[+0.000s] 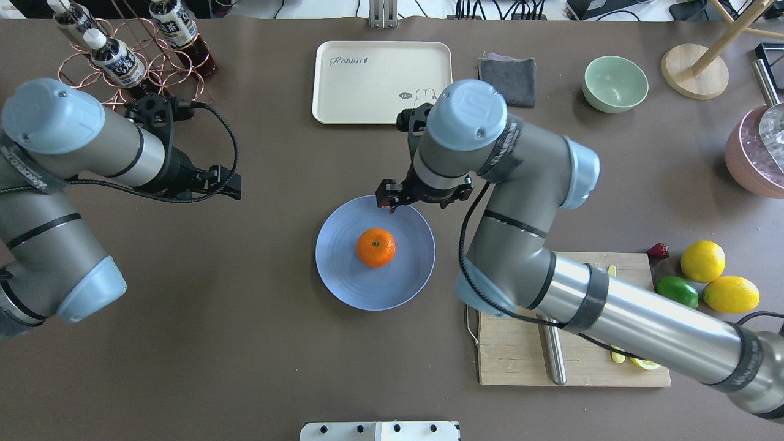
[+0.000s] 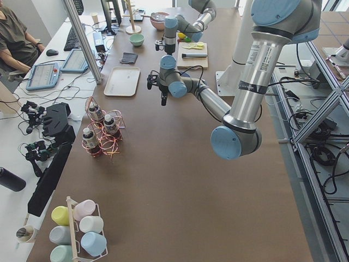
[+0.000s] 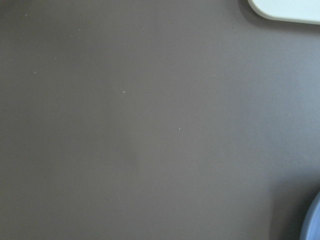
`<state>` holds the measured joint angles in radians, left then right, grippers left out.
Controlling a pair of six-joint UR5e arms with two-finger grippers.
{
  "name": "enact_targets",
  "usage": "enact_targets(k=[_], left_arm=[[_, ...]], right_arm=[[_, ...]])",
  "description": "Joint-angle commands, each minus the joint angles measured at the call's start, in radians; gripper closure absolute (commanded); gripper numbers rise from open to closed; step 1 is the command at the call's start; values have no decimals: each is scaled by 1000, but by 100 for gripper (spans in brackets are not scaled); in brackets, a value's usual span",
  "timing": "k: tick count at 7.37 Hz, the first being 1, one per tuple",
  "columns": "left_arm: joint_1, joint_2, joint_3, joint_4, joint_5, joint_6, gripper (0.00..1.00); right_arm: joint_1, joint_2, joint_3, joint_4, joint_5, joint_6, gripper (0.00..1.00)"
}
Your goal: Pick orange to plate
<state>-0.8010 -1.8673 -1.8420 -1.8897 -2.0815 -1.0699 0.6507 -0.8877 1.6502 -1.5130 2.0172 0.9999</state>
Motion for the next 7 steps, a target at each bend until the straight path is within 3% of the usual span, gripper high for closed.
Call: enact_targets(k=[1,2,4,6,7], left_arm=[[-177,86,0,6,-197,231,3],[-287,177,-2,6,-257,404,3],[-512,342,23,39,-333,795,3],[-683,356,41,250,-327,1107,3],[-737,365,47,306,-312,1146,3]], right_arm=[[275,-181,134,-132,203,-360,0],[417,-280,138,-148,280,-577,0],[635,-455,93,-186,314,-998,0],[824,-529,-16,-237,313,-1330,0],[896,-533,-97,-236,311,-1435,0]])
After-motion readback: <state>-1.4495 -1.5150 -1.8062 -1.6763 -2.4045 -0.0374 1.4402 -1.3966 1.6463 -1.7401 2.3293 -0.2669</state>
